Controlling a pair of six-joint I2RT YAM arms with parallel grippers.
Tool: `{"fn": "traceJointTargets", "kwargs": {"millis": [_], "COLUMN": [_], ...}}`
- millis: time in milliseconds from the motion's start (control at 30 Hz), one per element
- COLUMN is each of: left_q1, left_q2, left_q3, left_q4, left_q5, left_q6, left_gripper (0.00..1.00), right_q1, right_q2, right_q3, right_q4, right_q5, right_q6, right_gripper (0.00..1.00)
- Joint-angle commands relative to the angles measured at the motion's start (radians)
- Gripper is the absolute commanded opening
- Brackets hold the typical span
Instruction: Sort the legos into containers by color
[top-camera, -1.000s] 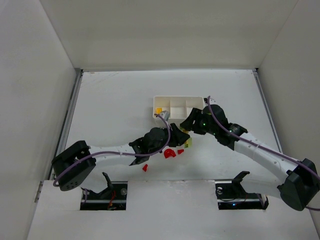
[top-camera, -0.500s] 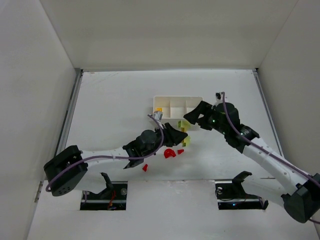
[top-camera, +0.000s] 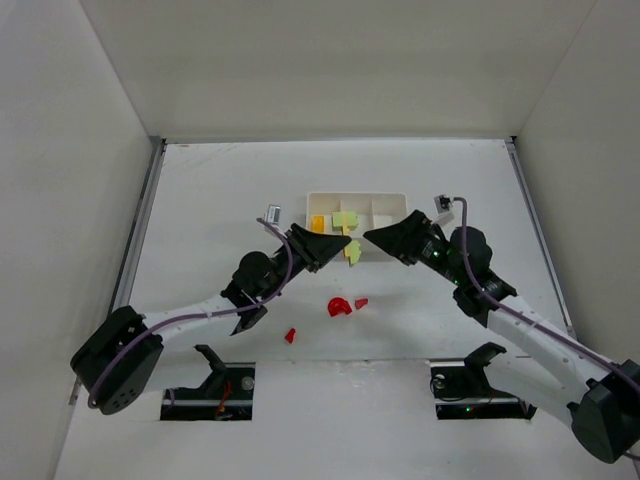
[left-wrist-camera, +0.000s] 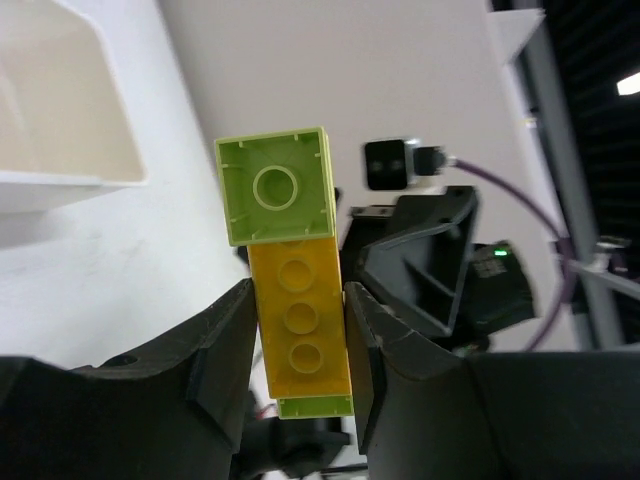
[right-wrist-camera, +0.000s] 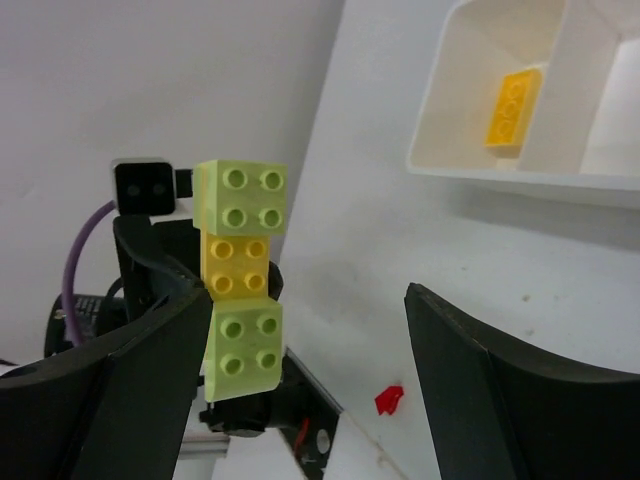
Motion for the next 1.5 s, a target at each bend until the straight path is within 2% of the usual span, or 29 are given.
{"fn": "traceJointTargets", "kwargs": {"millis": [0,133,233,467,633,867,1100,1200,1367,1467], "left_q1": [0.022,0.031,0.034,0.02,0.008,-0.006,-0.01,-0.01,0.01,0.03], "left_q2": [0.001,0.047,0.057,0.055,0.052,0.074,0.064,0.069,0.037,0.005], "left_q3": [-0.019,-0.042,-0.059,-0.061,-0.047,-0.041,-0.041,-0.042,-0.062,-0.076], "left_q4": [0.237,0.327,0.328,0.311,0.309,0.309,0.295,0.295,0.288,0.259], "left_q5": [0.114,0.159,0.168,0.168,0.176,0.18,0.174,0.171,0.15,0.148], "left_q6": [-0.14,-0.208,-0.215,-0.203,-0.194,-0.189,-0.169,-0.168,-0.16,-0.146], "left_gripper": [0.16,0.16,0.16,0.16,0.16,0.17,0.17,0.17,0.15,0.14], "right_q1": [-0.004,0.0,-0.007,-0.01,-0.018,-0.012,-0.012,-0.012,-0.029,-0.067], "right_q2": [0.019,0.052,0.066,0.103,0.12,0.149,0.178,0.183,0.157,0.135], "right_q3": [-0.004,-0.007,-0.01,-0.001,-0.006,0.023,0.025,0.025,0.003,-0.001], "right_q4": [0.252,0.358,0.391,0.368,0.337,0.336,0.332,0.323,0.316,0.294], "right_q5": [-0.071,-0.105,-0.122,-0.137,-0.123,-0.126,-0.126,-0.122,-0.122,-0.126], "right_q6": [0.067,0.092,0.107,0.104,0.099,0.098,0.099,0.096,0.099,0.095], "right_gripper": [0.84,0.85,0.88,0.81,0.79,0.62,0.55,0.44,0.35,0.33]}}
